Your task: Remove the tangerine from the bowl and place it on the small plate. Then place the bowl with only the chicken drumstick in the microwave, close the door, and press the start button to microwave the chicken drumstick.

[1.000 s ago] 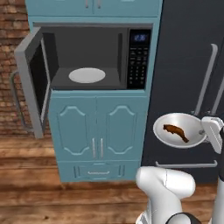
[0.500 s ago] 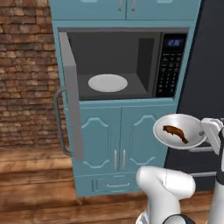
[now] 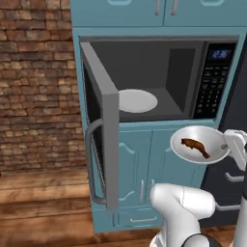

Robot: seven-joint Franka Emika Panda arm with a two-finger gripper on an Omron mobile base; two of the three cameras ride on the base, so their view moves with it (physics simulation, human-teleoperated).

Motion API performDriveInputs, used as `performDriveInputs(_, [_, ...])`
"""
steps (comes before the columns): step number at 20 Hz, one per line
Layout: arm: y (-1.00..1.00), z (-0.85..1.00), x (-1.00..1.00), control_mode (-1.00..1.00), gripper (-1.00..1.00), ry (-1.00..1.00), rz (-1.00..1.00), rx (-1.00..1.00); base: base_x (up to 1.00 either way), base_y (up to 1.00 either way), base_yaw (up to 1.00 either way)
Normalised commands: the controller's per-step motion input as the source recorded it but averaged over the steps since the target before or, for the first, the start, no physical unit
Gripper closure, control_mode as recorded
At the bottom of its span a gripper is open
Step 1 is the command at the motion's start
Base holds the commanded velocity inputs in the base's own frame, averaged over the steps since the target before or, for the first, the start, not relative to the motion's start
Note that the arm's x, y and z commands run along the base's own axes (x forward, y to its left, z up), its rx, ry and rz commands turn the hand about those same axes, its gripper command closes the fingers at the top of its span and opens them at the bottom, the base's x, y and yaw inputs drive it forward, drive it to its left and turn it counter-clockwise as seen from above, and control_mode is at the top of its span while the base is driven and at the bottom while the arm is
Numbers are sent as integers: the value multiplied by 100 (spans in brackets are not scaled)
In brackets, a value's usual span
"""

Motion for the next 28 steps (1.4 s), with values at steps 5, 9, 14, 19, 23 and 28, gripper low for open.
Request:
performDriveInputs(5, [0,0,0,100,100,0,0,0,53,11,0])
performDriveInputs(9, [0,0,0,100,100,0,0,0,31,12,0])
performDriveInputs(14, [35,18,18,-100,100,-1,0,0,3,10,0])
performDriveInputs(19, [93,44,92,-100,100,-2,-5,0,0,0,0])
performDriveInputs(23, [78,28,100,-100,100,0,-9,0,0,0,0])
performDriveInputs(28, [28,12,91,-100,100,0,-1,0,0,0,0])
